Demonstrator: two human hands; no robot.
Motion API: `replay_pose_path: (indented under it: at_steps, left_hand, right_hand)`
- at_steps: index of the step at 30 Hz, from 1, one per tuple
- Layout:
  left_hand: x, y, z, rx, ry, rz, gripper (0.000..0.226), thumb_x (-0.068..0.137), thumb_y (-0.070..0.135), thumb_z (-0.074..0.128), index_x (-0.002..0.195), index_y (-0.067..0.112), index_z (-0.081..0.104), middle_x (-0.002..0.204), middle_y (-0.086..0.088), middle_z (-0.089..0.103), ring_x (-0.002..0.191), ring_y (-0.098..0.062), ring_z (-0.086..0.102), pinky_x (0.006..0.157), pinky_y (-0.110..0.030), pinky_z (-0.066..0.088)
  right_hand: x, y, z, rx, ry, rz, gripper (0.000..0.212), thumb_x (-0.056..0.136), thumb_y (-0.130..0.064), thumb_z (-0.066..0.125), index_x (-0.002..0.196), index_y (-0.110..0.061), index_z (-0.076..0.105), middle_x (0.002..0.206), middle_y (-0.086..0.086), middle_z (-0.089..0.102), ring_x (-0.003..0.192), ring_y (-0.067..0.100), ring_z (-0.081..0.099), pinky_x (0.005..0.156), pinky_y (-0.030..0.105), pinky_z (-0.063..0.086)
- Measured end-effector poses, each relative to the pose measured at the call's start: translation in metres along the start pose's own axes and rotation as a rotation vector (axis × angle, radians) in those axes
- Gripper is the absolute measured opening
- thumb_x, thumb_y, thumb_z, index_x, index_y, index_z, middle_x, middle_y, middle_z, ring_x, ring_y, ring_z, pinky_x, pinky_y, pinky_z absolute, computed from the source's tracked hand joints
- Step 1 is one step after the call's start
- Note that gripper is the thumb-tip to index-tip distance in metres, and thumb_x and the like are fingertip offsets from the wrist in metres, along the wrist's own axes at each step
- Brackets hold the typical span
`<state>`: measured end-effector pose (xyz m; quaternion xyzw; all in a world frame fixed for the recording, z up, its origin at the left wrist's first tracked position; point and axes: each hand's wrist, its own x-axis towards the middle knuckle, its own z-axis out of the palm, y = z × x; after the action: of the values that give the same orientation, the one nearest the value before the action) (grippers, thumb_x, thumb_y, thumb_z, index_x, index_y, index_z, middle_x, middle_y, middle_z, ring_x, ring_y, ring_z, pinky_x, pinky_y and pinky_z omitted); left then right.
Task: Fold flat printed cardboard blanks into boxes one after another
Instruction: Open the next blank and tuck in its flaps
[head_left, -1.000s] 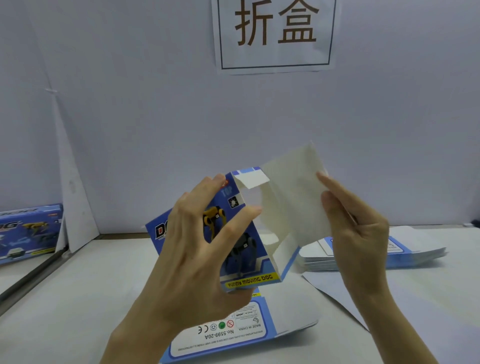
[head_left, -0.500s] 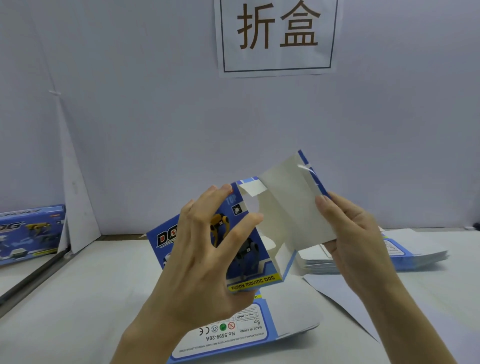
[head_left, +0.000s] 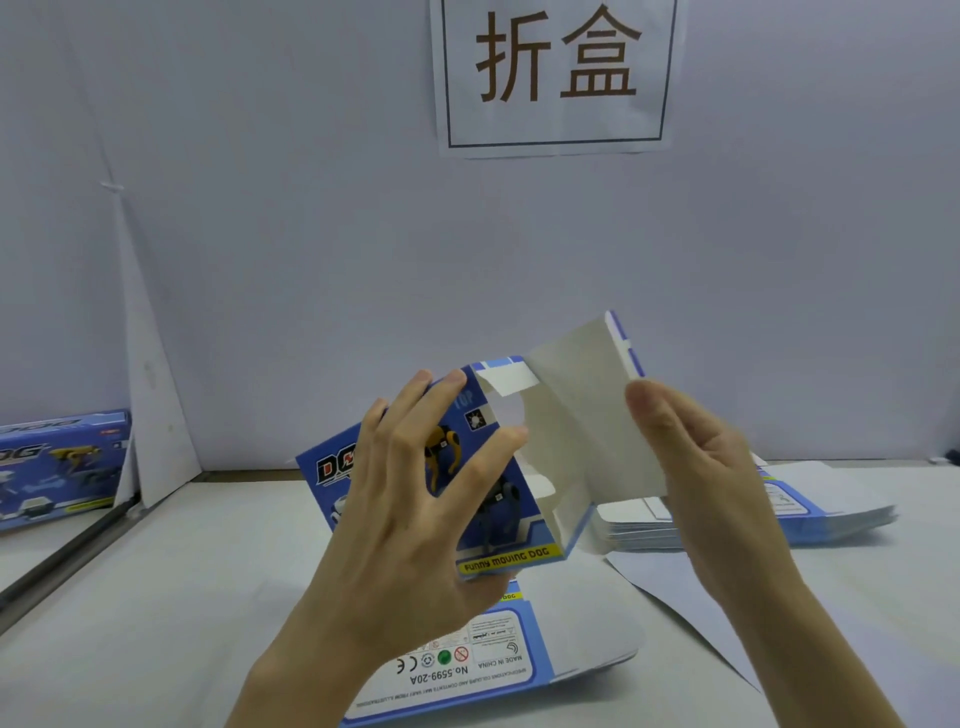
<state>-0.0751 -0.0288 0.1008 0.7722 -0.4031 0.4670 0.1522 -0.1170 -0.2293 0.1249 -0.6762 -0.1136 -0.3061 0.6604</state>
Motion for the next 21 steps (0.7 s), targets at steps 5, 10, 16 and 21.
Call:
replay_pose_path:
  at_steps: [5, 10, 16, 21]
  left_hand:
    - [0.002, 0.001, 0.0, -0.037, 0.0, -0.052, 0.084, 0.057, 0.05, 0.085, 0.124, 0.023, 0.043, 0.145, -0.009, 0.02, 0.12, -0.04, 0.05, 0.085, -0.056, 0.05]
    - [0.004, 0.007, -0.004, -0.06, 0.037, -0.072, 0.081, 0.059, 0.056, 0.075, 0.126, 0.026, 0.04, 0.145, -0.008, 0.022, 0.121, -0.036, 0.051, 0.083, -0.048, 0.055]
    - [0.003, 0.008, -0.003, -0.018, 0.046, -0.063, 0.084, 0.059, 0.055, 0.076, 0.128, 0.025, 0.039, 0.144, -0.009, 0.023, 0.128, -0.034, 0.041, 0.082, -0.056, 0.054]
    - [0.002, 0.007, -0.002, -0.025, 0.07, -0.073, 0.079, 0.067, 0.058, 0.07, 0.131, 0.024, 0.038, 0.145, -0.012, 0.023, 0.127, -0.036, 0.044, 0.086, -0.051, 0.053]
  right_hand:
    - [-0.008, 0.004, 0.018, -0.062, -0.264, -0.056, 0.037, 0.091, -0.038, 0.044, 0.123, -0.05, 0.058, 0.122, -0.026, 0.062, 0.116, -0.007, 0.054, 0.091, 0.01, 0.043]
    - [-0.016, 0.011, 0.034, -0.102, -0.25, -0.105, 0.043, 0.091, -0.038, 0.051, 0.133, -0.037, 0.053, 0.14, -0.021, 0.049, 0.129, -0.006, 0.042, 0.088, 0.005, 0.042]
    - [-0.02, 0.011, 0.04, -0.176, -0.182, -0.123, 0.043, 0.085, -0.044, 0.048, 0.128, -0.045, 0.054, 0.132, -0.02, 0.046, 0.122, -0.011, 0.043, 0.078, 0.007, 0.049]
    - [-0.022, 0.005, 0.037, -0.347, -0.3, -0.151, 0.038, 0.089, -0.061, 0.037, 0.126, -0.07, 0.037, 0.121, -0.023, 0.027, 0.121, -0.008, 0.035, 0.086, 0.002, 0.04]
